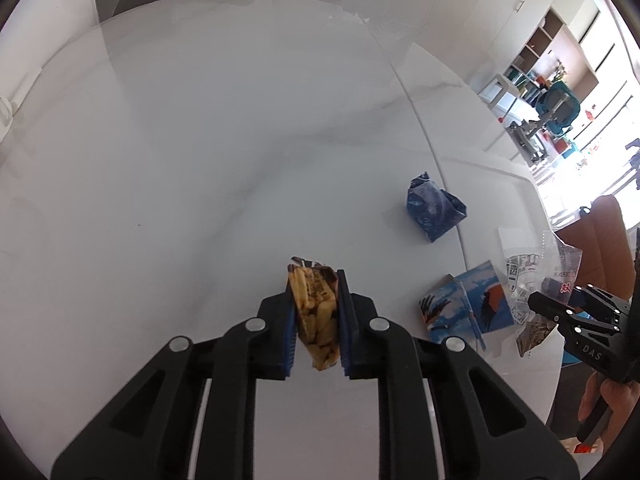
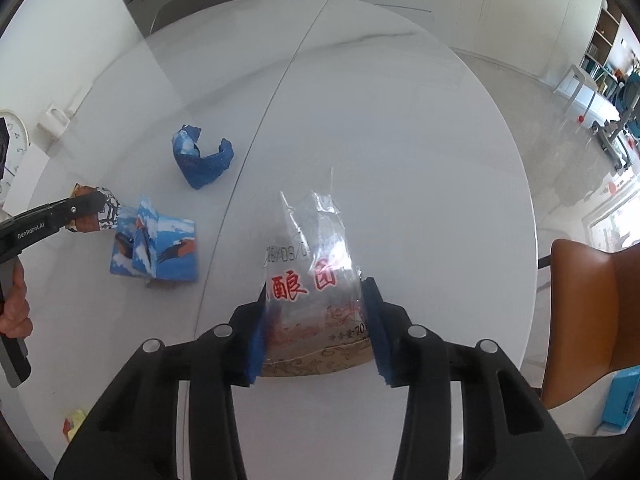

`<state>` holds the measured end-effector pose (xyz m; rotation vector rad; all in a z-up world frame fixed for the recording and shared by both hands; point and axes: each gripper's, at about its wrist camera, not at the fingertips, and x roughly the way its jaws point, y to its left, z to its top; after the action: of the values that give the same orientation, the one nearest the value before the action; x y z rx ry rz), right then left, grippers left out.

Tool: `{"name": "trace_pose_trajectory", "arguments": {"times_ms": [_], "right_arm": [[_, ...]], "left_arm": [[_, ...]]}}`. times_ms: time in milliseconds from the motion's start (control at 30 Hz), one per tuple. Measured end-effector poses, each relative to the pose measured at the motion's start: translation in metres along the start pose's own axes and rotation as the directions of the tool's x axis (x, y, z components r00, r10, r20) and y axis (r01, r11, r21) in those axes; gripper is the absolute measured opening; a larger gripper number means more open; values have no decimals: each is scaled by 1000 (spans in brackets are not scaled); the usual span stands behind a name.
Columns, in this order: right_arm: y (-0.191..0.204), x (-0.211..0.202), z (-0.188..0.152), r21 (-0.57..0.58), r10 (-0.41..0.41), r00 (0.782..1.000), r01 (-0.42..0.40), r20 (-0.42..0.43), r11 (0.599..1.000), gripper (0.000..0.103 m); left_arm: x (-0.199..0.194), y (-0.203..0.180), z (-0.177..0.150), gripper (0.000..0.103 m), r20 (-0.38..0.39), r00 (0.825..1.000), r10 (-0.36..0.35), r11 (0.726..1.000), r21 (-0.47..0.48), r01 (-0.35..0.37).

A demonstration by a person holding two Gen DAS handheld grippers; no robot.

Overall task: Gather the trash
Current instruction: 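Carry wrapper and clear bag over the wastebasket and open both tools to drop them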

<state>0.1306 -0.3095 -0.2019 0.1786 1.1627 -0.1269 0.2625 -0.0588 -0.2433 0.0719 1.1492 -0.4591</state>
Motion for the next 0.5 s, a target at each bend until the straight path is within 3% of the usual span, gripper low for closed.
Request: {"name": "trace_pose_trajectory", "arguments": {"times_ms": [267,500], "right_arm": [[7,-40,-16,-2,7,1000,-7,24,1000,43],[19,-92,-48,-14,0,999,0,47,1000,43]], "left_arm": [[-43,-2,-10,16,36,999,-29,999,40,28],[-88,-28,-45,16,28,998,-57,995,86,55]]}}
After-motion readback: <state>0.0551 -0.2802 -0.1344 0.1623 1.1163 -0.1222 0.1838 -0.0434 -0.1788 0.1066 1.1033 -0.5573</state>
